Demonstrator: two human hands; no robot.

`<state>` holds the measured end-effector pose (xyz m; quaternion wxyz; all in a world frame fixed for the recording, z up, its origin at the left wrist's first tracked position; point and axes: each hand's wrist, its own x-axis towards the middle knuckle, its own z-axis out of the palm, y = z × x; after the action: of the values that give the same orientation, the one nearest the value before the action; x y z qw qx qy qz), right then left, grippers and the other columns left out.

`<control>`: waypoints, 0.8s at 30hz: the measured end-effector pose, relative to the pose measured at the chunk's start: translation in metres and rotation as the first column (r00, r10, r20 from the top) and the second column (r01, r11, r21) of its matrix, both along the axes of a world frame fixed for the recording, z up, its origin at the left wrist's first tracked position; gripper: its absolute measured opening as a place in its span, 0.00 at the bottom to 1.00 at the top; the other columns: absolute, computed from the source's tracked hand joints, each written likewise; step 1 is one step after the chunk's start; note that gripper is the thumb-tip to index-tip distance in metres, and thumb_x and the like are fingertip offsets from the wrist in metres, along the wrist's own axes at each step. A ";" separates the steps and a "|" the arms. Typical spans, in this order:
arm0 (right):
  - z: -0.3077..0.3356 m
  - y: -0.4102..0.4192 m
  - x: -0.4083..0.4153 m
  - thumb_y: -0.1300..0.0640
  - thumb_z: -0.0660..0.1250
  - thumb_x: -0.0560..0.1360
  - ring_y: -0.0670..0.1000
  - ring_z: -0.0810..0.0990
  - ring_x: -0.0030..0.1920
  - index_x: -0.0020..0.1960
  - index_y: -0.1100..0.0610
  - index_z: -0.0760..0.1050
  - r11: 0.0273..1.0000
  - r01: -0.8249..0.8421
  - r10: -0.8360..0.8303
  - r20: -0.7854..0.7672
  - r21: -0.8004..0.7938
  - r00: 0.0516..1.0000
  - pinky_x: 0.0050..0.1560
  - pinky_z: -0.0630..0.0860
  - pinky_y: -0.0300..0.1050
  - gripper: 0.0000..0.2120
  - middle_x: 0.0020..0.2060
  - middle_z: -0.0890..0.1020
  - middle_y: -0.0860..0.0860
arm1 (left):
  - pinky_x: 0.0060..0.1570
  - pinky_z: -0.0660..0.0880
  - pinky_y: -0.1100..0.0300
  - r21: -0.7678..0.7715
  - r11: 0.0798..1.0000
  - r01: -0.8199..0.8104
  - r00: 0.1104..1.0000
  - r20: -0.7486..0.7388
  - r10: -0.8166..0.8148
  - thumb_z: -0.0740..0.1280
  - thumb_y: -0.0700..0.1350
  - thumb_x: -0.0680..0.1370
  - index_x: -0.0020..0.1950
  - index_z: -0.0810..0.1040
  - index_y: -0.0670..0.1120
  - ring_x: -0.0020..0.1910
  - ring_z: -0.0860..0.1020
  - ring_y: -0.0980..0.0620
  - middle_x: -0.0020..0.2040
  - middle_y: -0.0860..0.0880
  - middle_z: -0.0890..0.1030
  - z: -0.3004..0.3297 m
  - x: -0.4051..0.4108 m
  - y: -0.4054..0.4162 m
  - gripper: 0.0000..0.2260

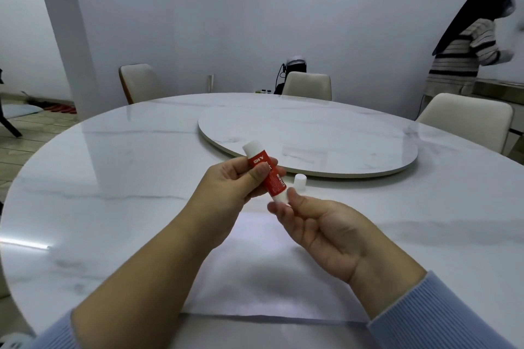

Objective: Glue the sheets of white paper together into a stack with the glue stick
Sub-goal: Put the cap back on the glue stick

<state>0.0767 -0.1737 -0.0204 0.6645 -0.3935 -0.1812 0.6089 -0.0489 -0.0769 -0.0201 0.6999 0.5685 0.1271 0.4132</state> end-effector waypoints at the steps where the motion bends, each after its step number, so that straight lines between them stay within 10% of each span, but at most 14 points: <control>1: -0.001 0.000 -0.001 0.70 0.69 0.64 0.52 0.84 0.30 0.51 0.70 0.74 0.999 0.036 -0.037 0.024 0.025 0.999 0.31 0.80 0.38 0.16 0.31 0.83 0.60 | 0.44 0.78 0.65 0.006 1.000 0.007 1.000 0.001 -0.007 0.69 0.48 0.66 0.46 0.83 0.44 0.44 0.84 0.51 0.43 0.46 0.86 0.000 0.000 0.000 0.12; 6: 0.007 -0.004 0.003 0.50 0.69 0.71 0.53 0.81 0.26 0.43 0.71 0.77 0.984 -0.115 0.117 0.004 -0.137 0.993 0.25 0.79 0.39 0.21 0.32 0.82 0.63 | 0.45 0.78 0.64 0.049 0.999 0.014 0.999 -0.033 -0.013 0.69 0.49 0.66 0.43 0.85 0.48 0.45 0.84 0.51 0.44 0.47 0.86 -0.001 0.001 -0.003 0.10; 11: 0.003 -0.001 0.002 0.66 0.69 0.67 0.51 0.82 0.27 0.51 0.73 0.73 1.000 0.000 0.001 0.013 -0.020 1.000 0.28 0.79 0.36 0.16 0.36 0.81 0.64 | 0.45 0.79 0.64 0.032 0.999 -0.008 1.000 -0.022 0.009 0.69 0.50 0.66 0.46 0.83 0.46 0.44 0.84 0.52 0.43 0.47 0.86 0.001 -0.001 0.000 0.12; 24: 0.003 0.001 -0.005 0.60 0.74 0.62 0.56 0.85 0.33 0.54 0.66 0.72 0.999 0.042 -0.042 -0.024 0.021 0.999 0.30 0.81 0.41 0.23 0.34 0.83 0.63 | 0.43 0.78 0.66 -0.036 0.999 0.013 1.000 0.026 -0.012 0.67 0.45 0.67 0.48 0.81 0.41 0.43 0.84 0.52 0.42 0.47 0.86 0.005 -0.003 0.001 0.13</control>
<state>0.0713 -0.1723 -0.0174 0.6834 -0.3828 -0.1719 0.5973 -0.0522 -0.0762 -0.0154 0.7140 0.5514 0.1221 0.4139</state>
